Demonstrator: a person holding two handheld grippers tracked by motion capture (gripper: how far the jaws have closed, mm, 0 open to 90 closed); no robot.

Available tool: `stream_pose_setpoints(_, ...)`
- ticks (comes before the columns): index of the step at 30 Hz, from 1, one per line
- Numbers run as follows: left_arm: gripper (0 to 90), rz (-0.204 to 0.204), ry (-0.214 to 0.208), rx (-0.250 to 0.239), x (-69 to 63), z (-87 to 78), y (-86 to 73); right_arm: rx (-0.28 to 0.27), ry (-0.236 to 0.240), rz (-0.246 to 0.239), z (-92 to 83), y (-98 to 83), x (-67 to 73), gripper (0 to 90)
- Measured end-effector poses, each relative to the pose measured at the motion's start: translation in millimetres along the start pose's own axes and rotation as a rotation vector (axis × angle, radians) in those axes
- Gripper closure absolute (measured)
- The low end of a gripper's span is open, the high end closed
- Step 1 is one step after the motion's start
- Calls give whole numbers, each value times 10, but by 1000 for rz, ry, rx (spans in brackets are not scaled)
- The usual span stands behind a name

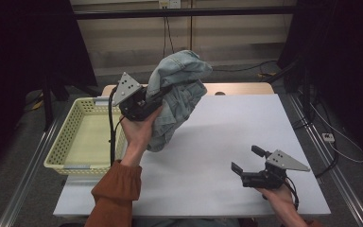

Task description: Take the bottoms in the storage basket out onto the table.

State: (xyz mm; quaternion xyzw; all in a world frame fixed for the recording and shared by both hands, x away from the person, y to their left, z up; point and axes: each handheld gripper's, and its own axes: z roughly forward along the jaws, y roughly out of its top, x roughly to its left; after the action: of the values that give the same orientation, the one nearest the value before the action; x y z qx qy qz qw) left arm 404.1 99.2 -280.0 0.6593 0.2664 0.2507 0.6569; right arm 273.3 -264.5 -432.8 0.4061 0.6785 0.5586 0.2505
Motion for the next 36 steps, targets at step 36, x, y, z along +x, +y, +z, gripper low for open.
stream_pose_setpoints(36, 748, -17, -39, 127, -60, 320, -427, 2, 2, -1, 0, -2, 0, 8)
